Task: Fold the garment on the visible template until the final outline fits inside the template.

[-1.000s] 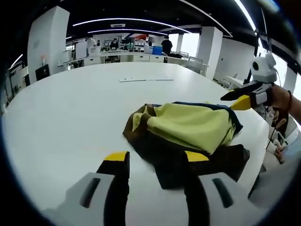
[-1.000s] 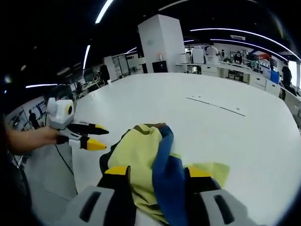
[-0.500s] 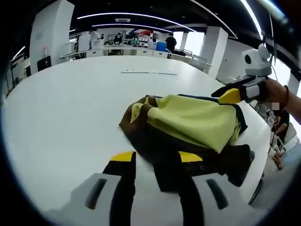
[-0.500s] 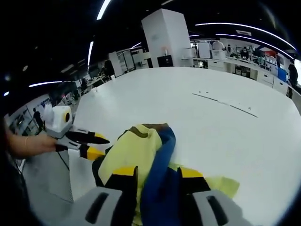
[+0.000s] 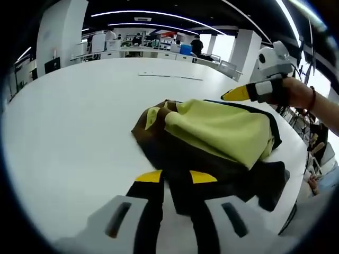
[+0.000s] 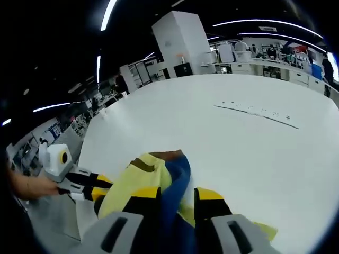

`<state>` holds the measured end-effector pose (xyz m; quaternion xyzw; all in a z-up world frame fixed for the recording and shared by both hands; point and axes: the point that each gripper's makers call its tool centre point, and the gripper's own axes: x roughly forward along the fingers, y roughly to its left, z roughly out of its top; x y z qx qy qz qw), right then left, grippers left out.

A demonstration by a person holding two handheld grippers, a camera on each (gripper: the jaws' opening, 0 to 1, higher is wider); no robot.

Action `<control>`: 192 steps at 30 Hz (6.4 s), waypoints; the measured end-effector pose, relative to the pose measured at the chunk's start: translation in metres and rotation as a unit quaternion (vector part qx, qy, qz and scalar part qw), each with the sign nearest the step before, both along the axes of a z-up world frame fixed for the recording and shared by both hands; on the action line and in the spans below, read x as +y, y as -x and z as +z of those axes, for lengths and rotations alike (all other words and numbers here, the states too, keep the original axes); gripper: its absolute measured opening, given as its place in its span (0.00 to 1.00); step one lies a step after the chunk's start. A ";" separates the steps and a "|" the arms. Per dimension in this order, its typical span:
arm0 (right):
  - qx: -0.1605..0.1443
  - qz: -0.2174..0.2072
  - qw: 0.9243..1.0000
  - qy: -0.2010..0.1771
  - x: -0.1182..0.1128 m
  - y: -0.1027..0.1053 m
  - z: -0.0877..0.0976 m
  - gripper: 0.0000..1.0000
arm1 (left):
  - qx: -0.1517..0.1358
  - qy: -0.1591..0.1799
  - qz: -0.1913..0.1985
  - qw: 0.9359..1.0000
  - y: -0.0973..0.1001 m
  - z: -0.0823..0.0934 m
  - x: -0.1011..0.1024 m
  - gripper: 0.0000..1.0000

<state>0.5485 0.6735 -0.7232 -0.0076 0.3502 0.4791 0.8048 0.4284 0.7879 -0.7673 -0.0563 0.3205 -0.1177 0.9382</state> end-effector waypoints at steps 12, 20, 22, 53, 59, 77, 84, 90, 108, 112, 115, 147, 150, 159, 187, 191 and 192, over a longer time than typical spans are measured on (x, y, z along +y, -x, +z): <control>0.019 0.016 0.999 0.021 0.022 -0.022 -0.024 0.18 | 0.002 0.011 0.026 1.000 0.001 -0.001 0.001 0.06; 0.043 0.015 0.998 0.050 0.028 -0.020 -0.045 0.14 | 0.008 0.030 0.049 0.998 0.001 -0.002 -0.003 0.01; 0.033 0.023 0.998 0.056 0.030 -0.020 -0.046 0.09 | 0.009 0.027 0.051 0.998 0.001 -0.003 -0.005 0.00; -0.017 -0.071 0.997 0.024 -0.039 -0.054 0.031 0.00 | -0.088 -0.038 0.030 0.995 -0.079 0.091 0.010 0.00; -0.021 -0.104 0.994 0.015 -0.069 -0.071 0.044 0.00 | -0.126 -0.049 0.003 0.991 -0.126 0.118 0.004 0.00; -0.081 -0.190 0.975 0.077 -0.115 -0.141 0.039 0.00 | -0.138 -0.043 0.006 0.989 -0.248 0.103 -0.010 0.00; -0.080 -0.195 0.972 0.103 -0.117 -0.164 0.011 0.00 | -0.112 -0.046 0.013 0.993 -0.274 0.073 -0.005 0.00; -0.070 -0.202 0.970 0.118 -0.119 -0.177 -0.010 0.00 | -0.079 -0.059 0.009 0.995 -0.291 0.046 -0.004 0.00; -0.062 -0.202 0.966 0.152 -0.124 -0.186 -0.038 0.00 | -0.074 -0.084 0.004 0.994 -0.308 0.024 0.002 0.00; -0.067 -0.204 0.966 0.142 -0.123 -0.186 -0.029 0.04 | -0.086 -0.070 0.025 0.994 -0.305 0.036 0.010 0.11; -0.069 -0.204 0.967 0.136 -0.123 -0.184 -0.021 0.13 | -0.092 -0.058 0.034 0.993 -0.300 0.044 0.013 0.30; -0.033 -0.129 0.988 0.075 -0.103 -0.029 0.036 0.68 | -0.121 -0.057 -0.081 0.988 -0.167 0.085 -0.017 0.84; -0.026 -0.132 0.989 0.062 -0.099 -0.018 0.036 0.67 | -0.121 -0.068 -0.088 0.986 -0.154 0.086 -0.020 0.83; -0.031 -0.127 0.988 0.082 -0.097 0.017 0.023 0.65 | -0.111 -0.075 -0.100 0.986 -0.120 0.076 -0.031 0.77; -0.027 -0.237 0.966 0.100 -0.105 0.044 -0.010 0.09 | -0.014 -0.101 -0.085 0.991 -0.070 0.003 -0.051 0.24; -0.032 -0.223 0.969 0.102 -0.103 0.047 -0.010 0.00 | -0.007 -0.108 -0.074 0.991 -0.070 0.006 -0.041 0.04; -0.039 -0.215 0.970 0.106 -0.104 0.047 -0.008 0.00 | -0.008 -0.108 -0.072 0.992 -0.071 0.006 -0.039 0.03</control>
